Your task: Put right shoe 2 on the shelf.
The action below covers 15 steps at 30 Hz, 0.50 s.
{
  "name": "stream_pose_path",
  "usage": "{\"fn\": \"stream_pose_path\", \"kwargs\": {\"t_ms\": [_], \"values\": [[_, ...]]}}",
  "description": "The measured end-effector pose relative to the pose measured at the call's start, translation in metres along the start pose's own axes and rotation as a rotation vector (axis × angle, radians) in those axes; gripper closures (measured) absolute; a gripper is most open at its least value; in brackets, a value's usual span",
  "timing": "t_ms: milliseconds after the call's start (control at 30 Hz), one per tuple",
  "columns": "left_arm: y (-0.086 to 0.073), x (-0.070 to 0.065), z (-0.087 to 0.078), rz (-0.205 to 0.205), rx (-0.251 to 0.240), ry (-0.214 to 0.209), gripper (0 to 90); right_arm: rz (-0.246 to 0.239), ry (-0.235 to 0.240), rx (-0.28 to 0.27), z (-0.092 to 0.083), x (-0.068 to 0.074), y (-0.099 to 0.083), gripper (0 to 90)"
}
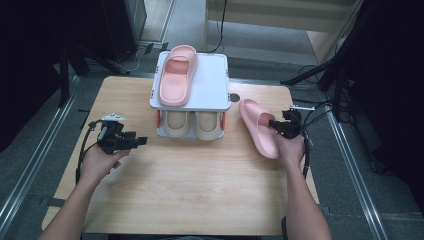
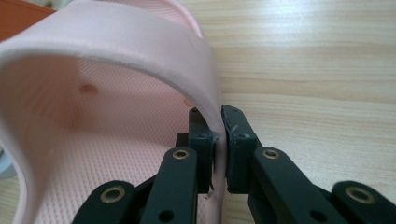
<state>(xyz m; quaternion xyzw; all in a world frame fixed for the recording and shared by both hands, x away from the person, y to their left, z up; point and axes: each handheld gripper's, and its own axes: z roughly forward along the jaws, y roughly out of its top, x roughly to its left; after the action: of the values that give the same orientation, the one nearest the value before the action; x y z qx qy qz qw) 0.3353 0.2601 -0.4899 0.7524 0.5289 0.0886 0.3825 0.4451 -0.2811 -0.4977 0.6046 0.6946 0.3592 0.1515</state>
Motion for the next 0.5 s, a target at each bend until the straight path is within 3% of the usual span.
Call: {"fn": "stream_pose_path", "kwargs": {"t_ms": [233, 367, 500], "values": [[0.001, -0.001, -0.001, 0.001, -0.008, -0.014, 41.0, -0.027, -0.011, 0.000, -0.008, 0.014, 0.003, 84.4], [0.002, -0.003, -0.002, -0.001, -0.015, -0.022, 40.8, -0.023, -0.018, 0.004, -0.013, 0.016, 0.007, 84.4], [0.002, -0.005, -0.001, 0.004, -0.013, -0.026, 40.7, -0.049, -0.024, -0.007, -0.021, 0.020, 0.014, 84.3]]}}
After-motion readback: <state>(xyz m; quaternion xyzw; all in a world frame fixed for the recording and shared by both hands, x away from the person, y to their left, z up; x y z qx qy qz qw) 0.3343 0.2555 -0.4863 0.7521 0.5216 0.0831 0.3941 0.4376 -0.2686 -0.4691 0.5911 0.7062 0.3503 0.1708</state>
